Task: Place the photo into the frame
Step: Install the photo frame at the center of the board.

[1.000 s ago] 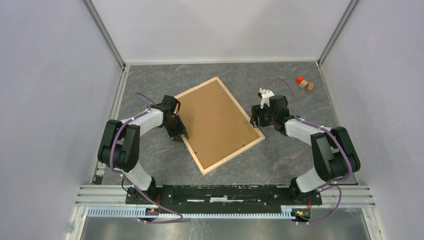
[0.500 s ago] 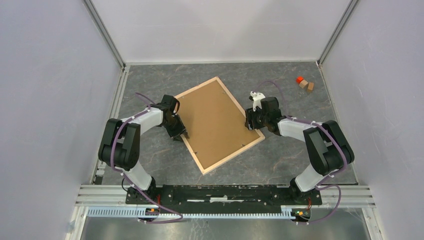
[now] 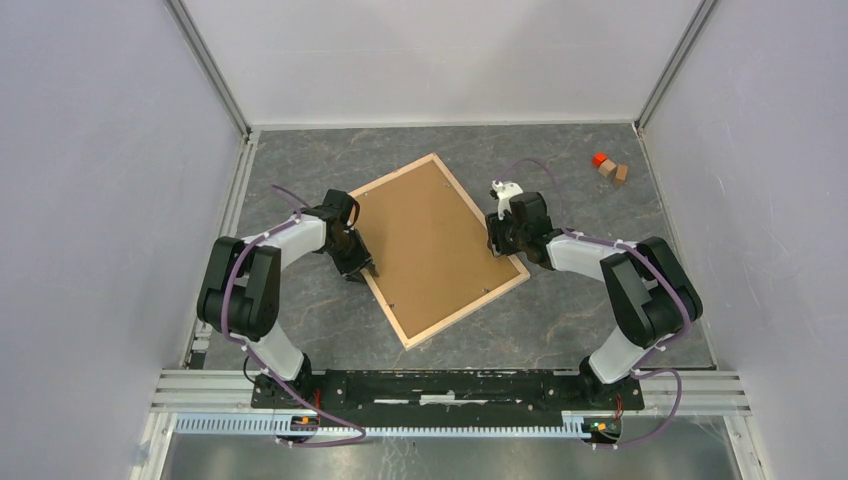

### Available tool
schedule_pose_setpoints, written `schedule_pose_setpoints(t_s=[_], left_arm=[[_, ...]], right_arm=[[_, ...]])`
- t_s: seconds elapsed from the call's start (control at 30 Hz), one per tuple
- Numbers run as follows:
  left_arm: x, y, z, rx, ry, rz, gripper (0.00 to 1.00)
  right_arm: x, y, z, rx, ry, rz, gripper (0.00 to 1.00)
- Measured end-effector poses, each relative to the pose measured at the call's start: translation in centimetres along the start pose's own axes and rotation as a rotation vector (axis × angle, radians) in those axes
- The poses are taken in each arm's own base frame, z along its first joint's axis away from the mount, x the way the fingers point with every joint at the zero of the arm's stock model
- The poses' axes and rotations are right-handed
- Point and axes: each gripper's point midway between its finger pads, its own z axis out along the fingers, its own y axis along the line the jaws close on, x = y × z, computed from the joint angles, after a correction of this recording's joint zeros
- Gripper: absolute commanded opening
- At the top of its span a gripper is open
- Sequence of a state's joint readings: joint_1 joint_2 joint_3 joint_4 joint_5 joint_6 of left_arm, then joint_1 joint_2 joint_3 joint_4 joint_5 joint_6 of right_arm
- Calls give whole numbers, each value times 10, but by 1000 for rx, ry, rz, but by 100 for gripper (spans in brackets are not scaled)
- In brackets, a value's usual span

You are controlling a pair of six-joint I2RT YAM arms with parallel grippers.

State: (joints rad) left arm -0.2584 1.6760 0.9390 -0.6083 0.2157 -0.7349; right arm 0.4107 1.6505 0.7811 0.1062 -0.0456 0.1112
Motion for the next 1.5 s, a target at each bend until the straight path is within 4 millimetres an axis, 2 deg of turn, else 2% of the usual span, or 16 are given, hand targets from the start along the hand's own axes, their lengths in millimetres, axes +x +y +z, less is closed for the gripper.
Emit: schedule_pose_setpoints(t_s=[0.2, 0.37, 0.57, 0.67, 0.77, 0.8, 0.93, 1.0, 1.1, 1.23, 1.33, 1.5], left_arm=[[0, 0, 0, -3, 3, -1, 25], [0, 0, 0, -4, 4, -1, 26], [0, 0, 0, -5, 5, -2, 30], [0, -1, 0, -2, 8, 1, 40], [0, -2, 0, 3, 14, 17, 42], [0, -2, 0, 5, 17, 23, 43], [0, -3, 1, 11, 34, 46, 44], [0, -5, 2, 24, 41, 53, 43], [0, -9, 3, 41, 46, 77, 40], [1, -10, 2, 35, 43, 123, 25], [0, -6, 0, 14, 42, 147, 17], [2, -5, 0, -33, 58, 182, 13]], right_arm=[[-2, 0, 0, 51, 0, -27, 29], [-3, -1, -1, 99, 1, -49, 18], [-3, -2, -2, 132, 0, -83, 12], [-3, -2, -3, 136, 2, -89, 18], [-2, -1, -3, 132, -4, -90, 28], [-2, -1, -3, 129, -7, -88, 33], [-1, 6, -4, 88, -29, -56, 66], [2, 13, -6, 48, -50, -47, 74], [8, 18, -14, 13, -81, -37, 78], [11, 20, -18, -6, -111, -29, 79], [10, 21, -19, -22, -114, -21, 79], [16, 25, -32, -65, -149, -7, 83]])
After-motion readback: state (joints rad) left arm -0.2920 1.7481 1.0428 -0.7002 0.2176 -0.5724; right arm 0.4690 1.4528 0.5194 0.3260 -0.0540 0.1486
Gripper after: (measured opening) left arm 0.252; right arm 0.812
